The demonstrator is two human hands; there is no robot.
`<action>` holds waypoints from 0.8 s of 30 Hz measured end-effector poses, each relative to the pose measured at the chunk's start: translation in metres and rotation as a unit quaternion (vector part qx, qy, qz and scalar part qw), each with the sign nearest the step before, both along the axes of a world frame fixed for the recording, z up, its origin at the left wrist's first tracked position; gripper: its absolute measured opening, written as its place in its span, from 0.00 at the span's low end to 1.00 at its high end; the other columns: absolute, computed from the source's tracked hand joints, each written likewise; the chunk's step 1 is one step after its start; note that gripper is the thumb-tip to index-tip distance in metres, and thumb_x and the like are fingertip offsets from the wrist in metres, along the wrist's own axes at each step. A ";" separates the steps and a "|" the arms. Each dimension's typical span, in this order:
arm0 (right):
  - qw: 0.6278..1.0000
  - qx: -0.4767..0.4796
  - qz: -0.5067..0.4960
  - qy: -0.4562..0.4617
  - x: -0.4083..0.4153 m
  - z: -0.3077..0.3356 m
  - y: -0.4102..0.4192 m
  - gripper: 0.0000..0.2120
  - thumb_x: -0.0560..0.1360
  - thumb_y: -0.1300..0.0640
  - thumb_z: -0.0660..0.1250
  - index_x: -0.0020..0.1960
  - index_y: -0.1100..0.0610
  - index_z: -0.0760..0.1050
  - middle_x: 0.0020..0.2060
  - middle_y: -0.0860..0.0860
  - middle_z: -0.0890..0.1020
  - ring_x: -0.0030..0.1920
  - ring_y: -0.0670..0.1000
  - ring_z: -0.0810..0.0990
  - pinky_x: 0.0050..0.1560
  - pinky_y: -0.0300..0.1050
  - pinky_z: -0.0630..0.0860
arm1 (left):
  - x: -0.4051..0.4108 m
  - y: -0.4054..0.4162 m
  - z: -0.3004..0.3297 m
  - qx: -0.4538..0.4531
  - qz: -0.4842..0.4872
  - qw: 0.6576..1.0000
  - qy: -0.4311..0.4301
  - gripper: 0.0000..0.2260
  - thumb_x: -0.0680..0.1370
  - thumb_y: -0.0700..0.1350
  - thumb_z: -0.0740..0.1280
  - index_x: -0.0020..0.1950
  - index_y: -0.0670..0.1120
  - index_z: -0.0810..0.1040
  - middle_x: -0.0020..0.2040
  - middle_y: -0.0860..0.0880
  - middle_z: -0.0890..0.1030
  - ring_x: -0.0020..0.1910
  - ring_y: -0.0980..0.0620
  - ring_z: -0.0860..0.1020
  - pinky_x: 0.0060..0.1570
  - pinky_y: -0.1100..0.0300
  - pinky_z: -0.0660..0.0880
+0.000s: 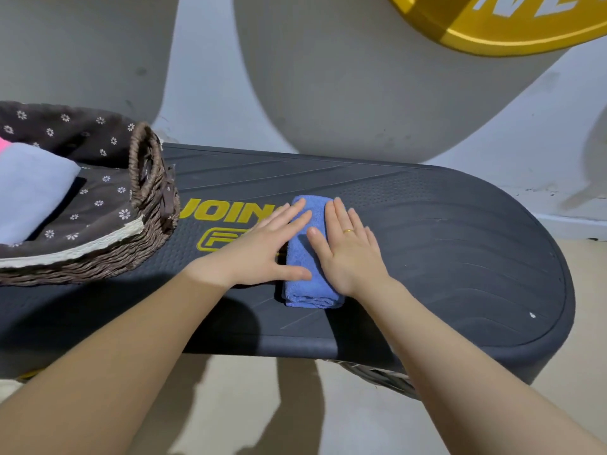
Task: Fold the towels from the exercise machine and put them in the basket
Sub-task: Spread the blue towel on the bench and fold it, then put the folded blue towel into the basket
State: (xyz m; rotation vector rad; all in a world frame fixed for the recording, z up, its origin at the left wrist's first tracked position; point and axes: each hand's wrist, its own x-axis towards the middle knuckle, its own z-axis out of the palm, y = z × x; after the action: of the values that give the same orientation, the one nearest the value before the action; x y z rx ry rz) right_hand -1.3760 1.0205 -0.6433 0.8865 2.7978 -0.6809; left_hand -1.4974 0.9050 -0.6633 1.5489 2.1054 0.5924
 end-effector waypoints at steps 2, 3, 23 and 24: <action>1.000 0.016 -0.012 0.005 -0.013 0.000 0.012 0.30 0.80 0.42 0.43 0.77 0.53 0.42 0.77 0.47 0.44 0.77 0.50 0.41 0.75 0.52 0.44 | -0.002 0.002 -0.001 -0.005 -0.011 0.999 0.040 0.47 0.66 0.67 0.65 0.75 0.51 0.44 0.70 0.61 0.35 0.71 0.63 0.37 0.71 0.65 0.39; 1.000 0.010 -0.017 0.008 -0.019 -0.001 0.017 0.29 0.80 0.42 0.43 0.77 0.54 0.42 0.77 0.48 0.45 0.77 0.51 0.42 0.76 0.52 0.44 | -0.003 0.004 -0.001 -0.012 -0.019 0.998 0.066 0.49 0.64 0.70 0.61 0.75 0.51 0.43 0.70 0.60 0.35 0.72 0.62 0.37 0.71 0.64 0.38; 0.985 -0.126 -0.115 0.037 0.021 0.003 -0.017 0.33 0.73 0.43 0.65 0.71 0.58 0.59 0.76 0.52 0.50 0.76 0.53 0.39 0.75 0.52 0.43 | 0.014 0.005 0.015 -0.146 0.015 0.972 0.185 0.46 0.70 0.70 0.54 0.75 0.46 0.36 0.73 0.52 0.30 0.76 0.52 0.38 0.71 0.59 0.35; 0.985 -0.122 -0.119 0.037 0.019 0.006 -0.019 0.31 0.73 0.46 0.65 0.70 0.59 0.60 0.75 0.52 0.53 0.76 0.53 0.42 0.75 0.52 0.47 | 0.016 0.004 0.015 -0.155 0.024 0.969 0.189 0.47 0.68 0.72 0.49 0.75 0.46 0.35 0.72 0.52 0.30 0.76 0.52 0.38 0.72 0.57 0.35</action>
State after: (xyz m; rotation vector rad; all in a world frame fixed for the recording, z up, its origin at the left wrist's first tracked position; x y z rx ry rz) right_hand -1.3573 1.0015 -0.6375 1.1743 2.6164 -1.0849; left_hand -1.4809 0.9090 -0.6481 1.5225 2.3761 -0.0310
